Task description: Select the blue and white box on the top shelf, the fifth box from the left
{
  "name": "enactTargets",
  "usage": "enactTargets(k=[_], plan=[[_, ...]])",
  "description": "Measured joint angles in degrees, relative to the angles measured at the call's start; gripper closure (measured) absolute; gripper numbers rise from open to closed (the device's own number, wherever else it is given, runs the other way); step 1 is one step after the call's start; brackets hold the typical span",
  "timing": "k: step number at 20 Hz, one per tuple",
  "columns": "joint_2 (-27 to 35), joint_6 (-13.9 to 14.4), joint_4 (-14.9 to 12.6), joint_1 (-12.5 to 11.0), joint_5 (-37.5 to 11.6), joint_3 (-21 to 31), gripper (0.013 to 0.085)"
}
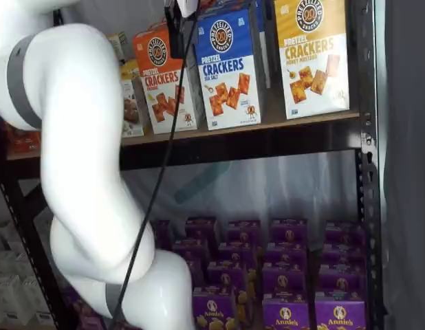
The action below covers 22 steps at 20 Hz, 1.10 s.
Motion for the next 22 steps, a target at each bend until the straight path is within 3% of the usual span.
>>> enactTargets(k=[3, 7, 16, 19, 22], plan=[[1.77, 1.14, -2.94, 2.36, 3.92, -2.31, 0.0130], [0.93, 2.14, -2.49, 3.12, 3.80, -1.33, 0.0130], [-0.36, 2.71, 9.67, -1.82, 1.28, -0.53, 0.0130], [-3.51, 2.51, 13.64, -3.42, -6.03, 3.61, 0.0130], [-4.85, 2.04, 14.57, -3.82, -11.84, 5.81, 0.0130]])
